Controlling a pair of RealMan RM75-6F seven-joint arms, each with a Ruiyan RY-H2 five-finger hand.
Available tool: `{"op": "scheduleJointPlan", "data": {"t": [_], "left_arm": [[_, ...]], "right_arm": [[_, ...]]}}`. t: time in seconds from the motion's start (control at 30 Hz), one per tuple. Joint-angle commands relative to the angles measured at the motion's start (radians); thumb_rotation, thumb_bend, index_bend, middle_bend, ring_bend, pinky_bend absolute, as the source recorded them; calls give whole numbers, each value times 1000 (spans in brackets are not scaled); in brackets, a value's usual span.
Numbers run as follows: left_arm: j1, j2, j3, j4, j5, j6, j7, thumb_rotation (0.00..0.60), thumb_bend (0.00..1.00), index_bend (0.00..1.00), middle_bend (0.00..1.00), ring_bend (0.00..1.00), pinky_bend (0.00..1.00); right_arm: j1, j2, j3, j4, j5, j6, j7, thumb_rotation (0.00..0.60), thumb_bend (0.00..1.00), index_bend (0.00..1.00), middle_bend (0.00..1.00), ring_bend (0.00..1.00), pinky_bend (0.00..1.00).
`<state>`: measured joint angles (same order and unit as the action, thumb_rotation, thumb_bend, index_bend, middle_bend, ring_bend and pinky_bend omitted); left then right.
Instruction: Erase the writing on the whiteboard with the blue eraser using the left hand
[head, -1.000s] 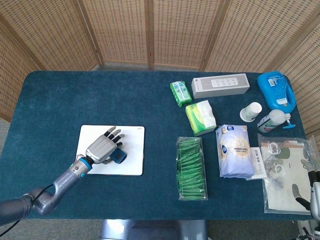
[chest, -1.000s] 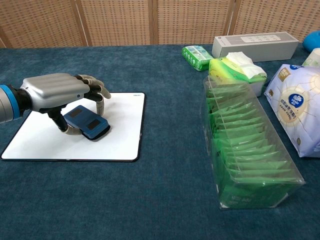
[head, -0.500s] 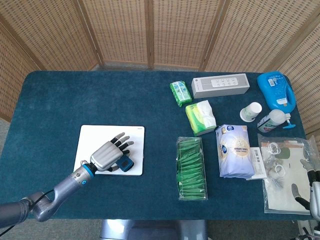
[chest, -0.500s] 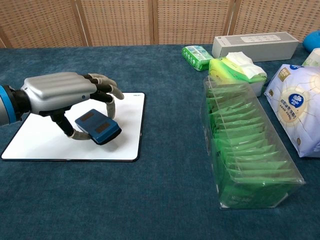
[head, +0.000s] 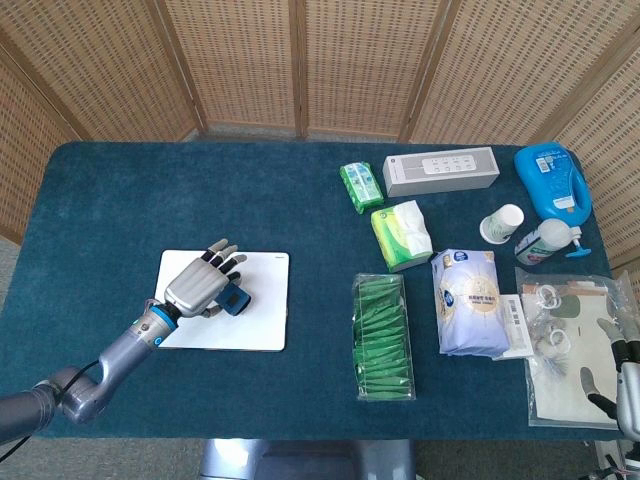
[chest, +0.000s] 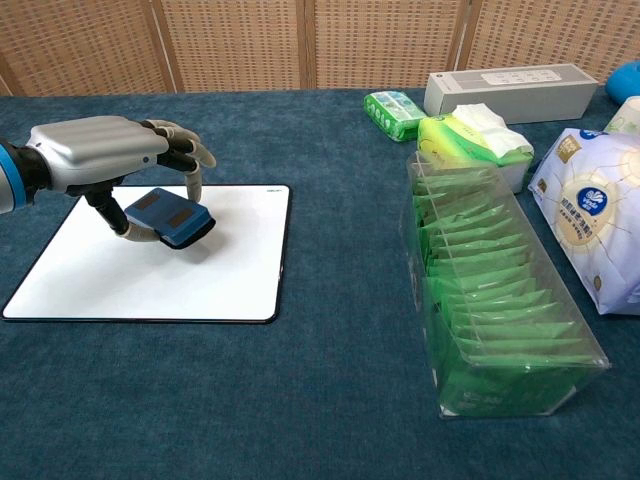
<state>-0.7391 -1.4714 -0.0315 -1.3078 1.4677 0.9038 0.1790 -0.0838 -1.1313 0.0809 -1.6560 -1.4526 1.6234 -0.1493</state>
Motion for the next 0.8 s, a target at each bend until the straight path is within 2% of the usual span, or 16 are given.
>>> {"op": "scheduleJointPlan", "data": {"t": [0.03, 0.43, 0.8], "left_arm": [[1, -6, 6, 8, -4, -6, 2, 600, 308, 688, 157, 0, 0], [0, -15, 38, -6, 24, -12, 33, 600, 307, 688, 158, 0, 0], [-7, 0, 68, -90, 56, -26, 69, 600, 307, 699, 159, 0, 0]], "right_arm": [[0, 0, 0, -1, 1, 0, -2, 600, 350, 170, 106, 0, 56], [-1, 0, 0, -2, 2, 0, -3, 600, 350, 170, 106, 0, 56], [-7, 2, -1, -1, -1, 11, 3, 600, 351, 171, 107, 0, 56]]}}
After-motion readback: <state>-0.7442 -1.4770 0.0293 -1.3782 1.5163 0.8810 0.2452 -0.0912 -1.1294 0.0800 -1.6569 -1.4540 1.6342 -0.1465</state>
